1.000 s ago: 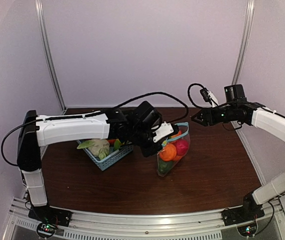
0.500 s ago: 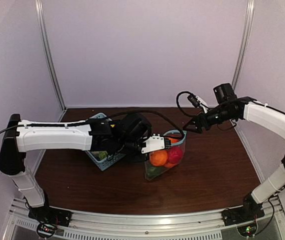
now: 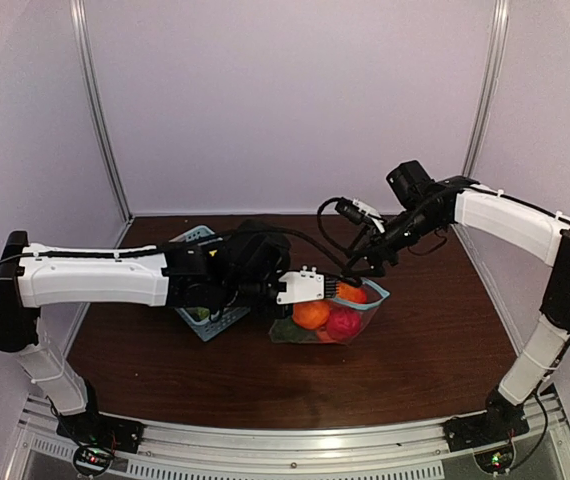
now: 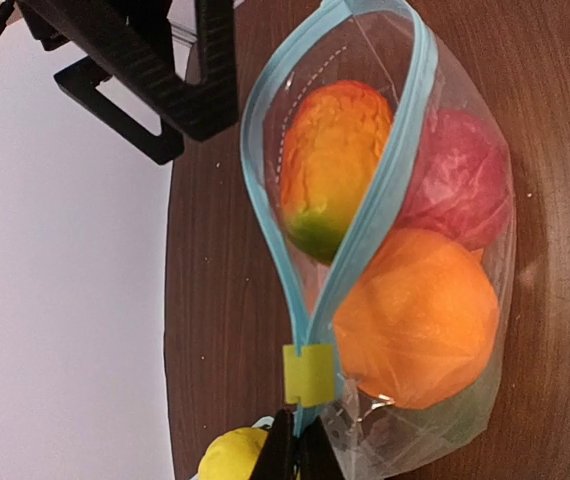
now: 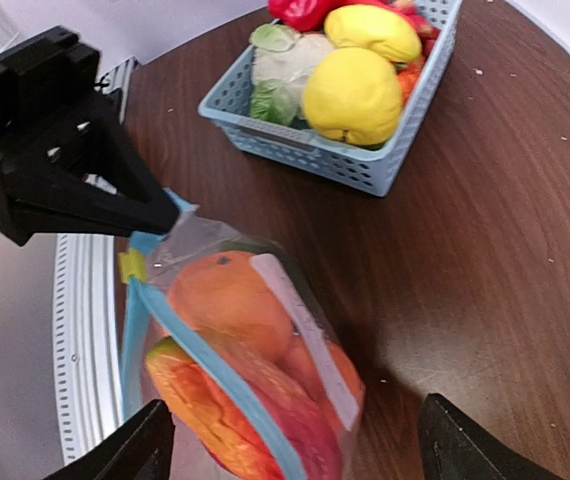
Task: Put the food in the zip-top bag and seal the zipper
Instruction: Adjust the fake fruit in the zipper food storage bag.
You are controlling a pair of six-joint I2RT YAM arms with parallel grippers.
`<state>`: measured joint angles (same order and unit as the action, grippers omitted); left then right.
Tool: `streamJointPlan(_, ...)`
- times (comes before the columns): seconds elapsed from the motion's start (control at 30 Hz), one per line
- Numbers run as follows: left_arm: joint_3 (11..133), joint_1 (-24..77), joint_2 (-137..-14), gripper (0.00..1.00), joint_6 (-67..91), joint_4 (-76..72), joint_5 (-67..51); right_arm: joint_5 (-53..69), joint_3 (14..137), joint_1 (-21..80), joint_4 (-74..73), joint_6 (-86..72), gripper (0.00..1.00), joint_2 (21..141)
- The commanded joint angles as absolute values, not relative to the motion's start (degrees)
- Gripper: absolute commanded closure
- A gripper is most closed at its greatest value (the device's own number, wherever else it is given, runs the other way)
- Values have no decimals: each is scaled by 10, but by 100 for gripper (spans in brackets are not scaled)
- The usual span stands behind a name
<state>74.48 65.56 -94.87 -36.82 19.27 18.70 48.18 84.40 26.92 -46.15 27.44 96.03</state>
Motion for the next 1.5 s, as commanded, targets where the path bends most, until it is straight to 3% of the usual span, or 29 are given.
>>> streamJointPlan(0.0,726,653,-935,100,-369,148,196,532,836,287,-520,335,15,954)
streamJointPlan(0.63,699,653,-924,100,-359,116,212,302,821,338,-444,219,25,1039)
streamJointPlan(1.1,679,653,-907,100,-355,100,202,423,841,338,-532,315,20,908)
streamJointPlan(1.47,669,653,-887,100,-285,101,121,530,829,363,-487,333,45,920)
